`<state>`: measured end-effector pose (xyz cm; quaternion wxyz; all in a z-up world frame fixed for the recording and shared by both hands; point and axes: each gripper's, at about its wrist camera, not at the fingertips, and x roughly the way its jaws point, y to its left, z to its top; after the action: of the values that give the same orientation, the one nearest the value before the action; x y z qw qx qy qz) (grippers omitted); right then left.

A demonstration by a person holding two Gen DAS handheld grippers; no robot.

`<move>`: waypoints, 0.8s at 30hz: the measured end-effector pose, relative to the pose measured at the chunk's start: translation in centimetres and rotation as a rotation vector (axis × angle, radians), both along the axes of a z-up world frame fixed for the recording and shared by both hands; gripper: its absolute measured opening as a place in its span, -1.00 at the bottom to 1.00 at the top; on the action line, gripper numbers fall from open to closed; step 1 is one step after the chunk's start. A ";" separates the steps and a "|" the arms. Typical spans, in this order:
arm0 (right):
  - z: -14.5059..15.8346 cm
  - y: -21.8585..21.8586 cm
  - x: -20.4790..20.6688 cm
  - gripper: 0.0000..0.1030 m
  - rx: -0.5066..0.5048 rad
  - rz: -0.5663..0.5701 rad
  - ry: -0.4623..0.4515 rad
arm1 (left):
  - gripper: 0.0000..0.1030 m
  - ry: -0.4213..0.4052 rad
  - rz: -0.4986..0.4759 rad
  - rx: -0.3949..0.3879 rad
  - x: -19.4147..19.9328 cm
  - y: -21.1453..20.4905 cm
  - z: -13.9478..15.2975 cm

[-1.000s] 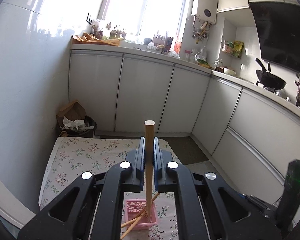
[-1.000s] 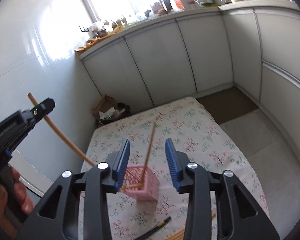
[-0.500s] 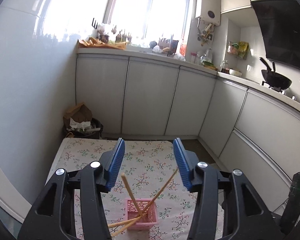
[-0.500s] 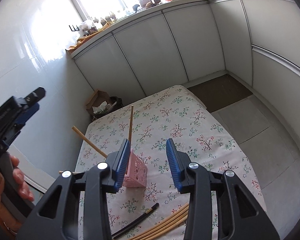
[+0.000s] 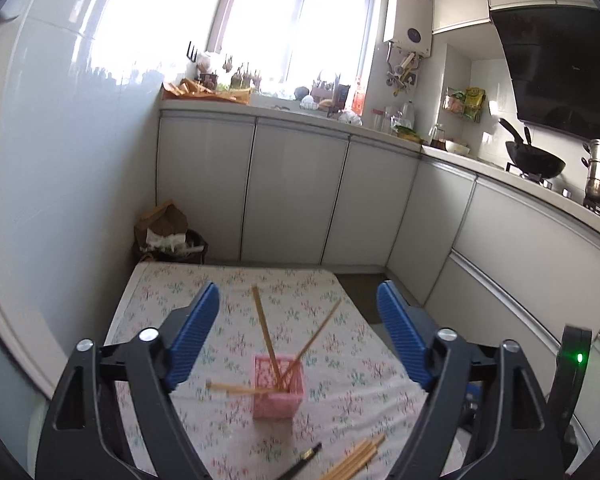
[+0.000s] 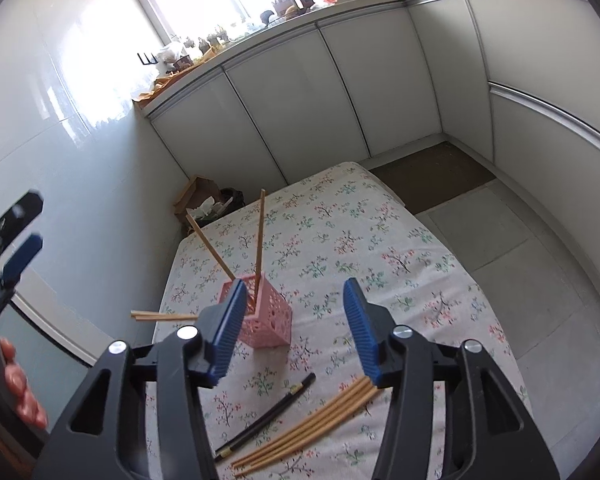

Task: Organize utensils
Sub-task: 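Lift both open tools away from the cup toward the remaining chopsticks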

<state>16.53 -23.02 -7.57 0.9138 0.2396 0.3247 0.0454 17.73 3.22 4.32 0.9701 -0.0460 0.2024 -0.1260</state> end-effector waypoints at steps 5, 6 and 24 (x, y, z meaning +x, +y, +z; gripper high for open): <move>-1.1 -0.9 -2.4 0.69 0.011 -0.054 0.014 | 0.76 0.084 -0.030 0.027 -2.3 -0.2 -2.9; -1.3 -1.1 -2.8 0.79 0.011 -0.068 0.014 | 0.83 0.094 -0.030 0.031 -2.6 -0.3 -3.4; -3.5 -1.4 -9.3 0.88 -0.312 -0.222 0.114 | 0.86 0.534 -0.160 0.274 0.2 -3.8 -13.6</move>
<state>7.27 -24.46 -11.08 0.9194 0.1318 0.3506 -0.1199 17.89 -0.62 -9.32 0.8668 0.0699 0.4682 -0.1569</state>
